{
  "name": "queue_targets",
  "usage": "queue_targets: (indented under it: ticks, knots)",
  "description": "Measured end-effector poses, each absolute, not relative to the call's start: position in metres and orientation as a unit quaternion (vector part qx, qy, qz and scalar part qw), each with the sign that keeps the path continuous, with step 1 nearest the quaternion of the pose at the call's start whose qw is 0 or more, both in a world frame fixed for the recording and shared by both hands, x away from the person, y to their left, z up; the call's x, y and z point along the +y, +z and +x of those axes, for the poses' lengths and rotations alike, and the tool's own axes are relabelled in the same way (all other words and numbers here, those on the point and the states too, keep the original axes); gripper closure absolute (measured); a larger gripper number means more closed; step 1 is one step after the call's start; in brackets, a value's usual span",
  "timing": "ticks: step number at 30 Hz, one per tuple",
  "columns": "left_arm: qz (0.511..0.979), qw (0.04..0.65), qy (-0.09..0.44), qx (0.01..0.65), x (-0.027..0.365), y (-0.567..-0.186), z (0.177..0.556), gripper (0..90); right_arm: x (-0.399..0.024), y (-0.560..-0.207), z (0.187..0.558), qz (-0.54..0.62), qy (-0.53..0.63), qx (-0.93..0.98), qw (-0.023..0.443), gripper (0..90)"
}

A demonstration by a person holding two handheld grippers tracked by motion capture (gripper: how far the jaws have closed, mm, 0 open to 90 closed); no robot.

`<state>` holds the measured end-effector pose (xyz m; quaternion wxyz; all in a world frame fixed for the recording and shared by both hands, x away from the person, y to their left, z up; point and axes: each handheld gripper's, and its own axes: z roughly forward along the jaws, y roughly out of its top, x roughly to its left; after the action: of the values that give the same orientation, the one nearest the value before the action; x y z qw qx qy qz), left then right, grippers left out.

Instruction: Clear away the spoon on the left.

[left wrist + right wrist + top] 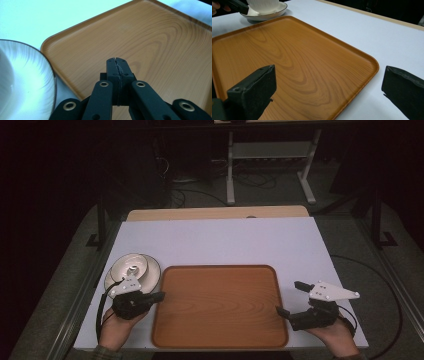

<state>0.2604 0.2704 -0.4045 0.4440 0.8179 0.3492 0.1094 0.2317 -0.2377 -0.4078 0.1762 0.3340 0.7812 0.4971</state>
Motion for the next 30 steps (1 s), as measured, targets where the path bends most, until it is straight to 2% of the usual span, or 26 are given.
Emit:
queue_targets:
  ticks: [30]
  knots:
    - [0.804,0.444,0.122,0.376,0.303,-0.403,0.269,89.8,-0.238,-0.408,0.23,0.332,0.491,0.785,0.183,0.0]
